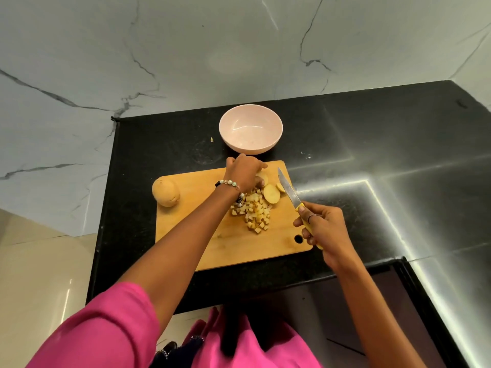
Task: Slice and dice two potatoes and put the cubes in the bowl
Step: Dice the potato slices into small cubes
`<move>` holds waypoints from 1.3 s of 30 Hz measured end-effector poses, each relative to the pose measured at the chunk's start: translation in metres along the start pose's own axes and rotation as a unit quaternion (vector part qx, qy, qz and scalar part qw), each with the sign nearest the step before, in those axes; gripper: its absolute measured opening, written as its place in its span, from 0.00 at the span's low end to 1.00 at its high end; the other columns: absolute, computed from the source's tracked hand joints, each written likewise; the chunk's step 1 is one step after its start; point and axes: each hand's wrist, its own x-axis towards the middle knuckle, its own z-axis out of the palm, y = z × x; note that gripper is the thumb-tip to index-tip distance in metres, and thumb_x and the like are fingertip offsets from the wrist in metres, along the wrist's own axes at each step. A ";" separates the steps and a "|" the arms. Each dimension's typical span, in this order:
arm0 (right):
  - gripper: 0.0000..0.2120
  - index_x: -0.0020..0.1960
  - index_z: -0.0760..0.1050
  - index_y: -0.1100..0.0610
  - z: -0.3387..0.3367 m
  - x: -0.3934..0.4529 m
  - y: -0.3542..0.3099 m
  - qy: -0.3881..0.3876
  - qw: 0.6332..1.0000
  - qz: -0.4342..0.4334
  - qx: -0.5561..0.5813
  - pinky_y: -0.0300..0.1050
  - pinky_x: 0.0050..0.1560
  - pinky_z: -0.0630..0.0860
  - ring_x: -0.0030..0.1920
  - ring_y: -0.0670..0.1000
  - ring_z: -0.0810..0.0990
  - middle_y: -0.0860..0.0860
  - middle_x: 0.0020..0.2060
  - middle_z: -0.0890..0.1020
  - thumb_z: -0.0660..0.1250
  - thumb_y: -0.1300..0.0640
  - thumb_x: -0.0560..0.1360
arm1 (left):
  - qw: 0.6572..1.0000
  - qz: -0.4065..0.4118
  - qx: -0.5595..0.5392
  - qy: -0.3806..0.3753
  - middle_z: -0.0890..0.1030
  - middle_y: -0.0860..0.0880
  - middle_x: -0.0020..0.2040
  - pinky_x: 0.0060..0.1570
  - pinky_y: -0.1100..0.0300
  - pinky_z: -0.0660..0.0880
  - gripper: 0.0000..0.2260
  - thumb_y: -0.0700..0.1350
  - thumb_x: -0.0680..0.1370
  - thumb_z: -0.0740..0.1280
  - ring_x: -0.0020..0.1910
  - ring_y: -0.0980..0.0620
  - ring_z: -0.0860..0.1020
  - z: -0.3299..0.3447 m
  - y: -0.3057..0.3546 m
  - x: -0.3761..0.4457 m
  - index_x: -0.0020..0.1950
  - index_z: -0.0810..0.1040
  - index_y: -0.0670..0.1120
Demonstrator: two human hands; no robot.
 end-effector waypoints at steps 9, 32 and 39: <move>0.10 0.57 0.78 0.61 0.008 0.013 -0.001 -0.010 1.000 -0.002 -0.003 0.38 0.21 0.64 0.24 0.47 0.69 0.56 0.33 0.80 0.64 0.58 0.79 | 1.000 0.014 -0.019 -0.013 0.72 0.49 0.57 0.58 0.48 0.64 0.12 0.50 0.71 0.73 0.61 0.46 0.66 -0.011 -0.002 0.007 0.54 0.80 0.57; 0.07 0.52 0.78 0.57 0.088 -0.004 0.003 -0.019 0.973 -0.137 -0.185 0.43 0.26 0.71 0.25 0.46 0.74 0.55 0.33 0.80 0.62 0.59 0.80 | 0.945 -0.031 -0.185 0.269 0.81 0.42 0.44 0.47 0.70 0.70 0.08 0.27 0.66 0.71 0.44 0.49 0.79 0.026 -0.088 -0.141 0.40 0.81 0.38; 0.14 0.62 0.74 0.65 0.117 -0.028 0.023 -0.029 0.882 -0.286 -0.372 0.43 0.38 0.67 0.44 0.60 0.80 0.60 0.43 0.82 0.59 0.61 0.79 | 0.945 -0.061 -0.216 0.237 0.80 0.42 0.57 0.63 0.68 0.62 0.14 0.34 0.74 0.67 0.59 0.46 0.77 0.033 -0.091 -0.154 0.59 0.79 0.38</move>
